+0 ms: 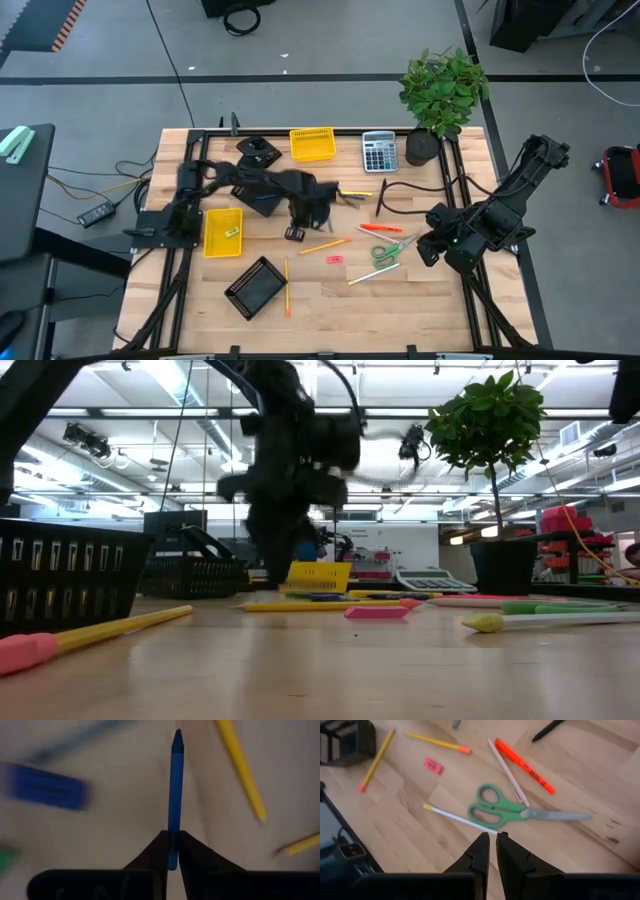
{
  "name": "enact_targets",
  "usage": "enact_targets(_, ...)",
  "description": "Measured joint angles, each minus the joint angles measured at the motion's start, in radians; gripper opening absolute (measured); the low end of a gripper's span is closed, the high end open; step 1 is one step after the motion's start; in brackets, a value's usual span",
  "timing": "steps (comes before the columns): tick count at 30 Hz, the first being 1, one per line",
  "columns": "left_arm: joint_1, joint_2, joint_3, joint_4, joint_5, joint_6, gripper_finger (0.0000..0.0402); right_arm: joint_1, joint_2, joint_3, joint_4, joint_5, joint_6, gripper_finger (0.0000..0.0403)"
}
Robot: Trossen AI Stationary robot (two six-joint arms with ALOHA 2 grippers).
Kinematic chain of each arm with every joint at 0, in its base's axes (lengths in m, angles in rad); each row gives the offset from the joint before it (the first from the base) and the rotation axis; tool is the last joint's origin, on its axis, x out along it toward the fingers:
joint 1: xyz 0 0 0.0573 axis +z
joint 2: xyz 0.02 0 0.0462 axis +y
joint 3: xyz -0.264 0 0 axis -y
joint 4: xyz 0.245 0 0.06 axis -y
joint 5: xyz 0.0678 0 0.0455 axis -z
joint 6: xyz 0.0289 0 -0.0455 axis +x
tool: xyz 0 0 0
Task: Sort crayons/erasers/pens/pencils in bins
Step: Put the blue crayon into the top black basket
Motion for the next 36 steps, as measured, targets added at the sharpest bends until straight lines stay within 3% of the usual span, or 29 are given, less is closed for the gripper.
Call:
enact_targets(5, 0.064, -0.079, -0.001, -0.083, -0.010, 0.001, 0.0019, -0.016, -0.006, 0.000, 0.000, 0.055, 0.019, 0.0039)
enact_targets(9, 0.112, -0.152, 0.004, -0.135, -0.010, 0.019, 0.0033, -0.047, -0.009, 0.000, 0.001, 0.064, -0.010, 0.0039)
enact_targets(27, 0.308, -0.268, -0.005, -0.381, -0.018, 0.001, 0.0032, -0.159, -0.031, 0.000, 0.002, 0.073, -0.044, 0.0039)
enact_targets(30, 0.333, -0.331, -0.079, -0.341, -0.008, -0.020, 0.0022, -0.173, -0.039, 0.000, 0.002, 0.075, -0.056, 0.0039)
enact_targets(36, 0.351, -0.510, -0.355, -0.108, -0.015, -0.123, 0.0027, -0.205, -0.044, 0.000, 0.001, 0.108, -0.101, 0.0039)
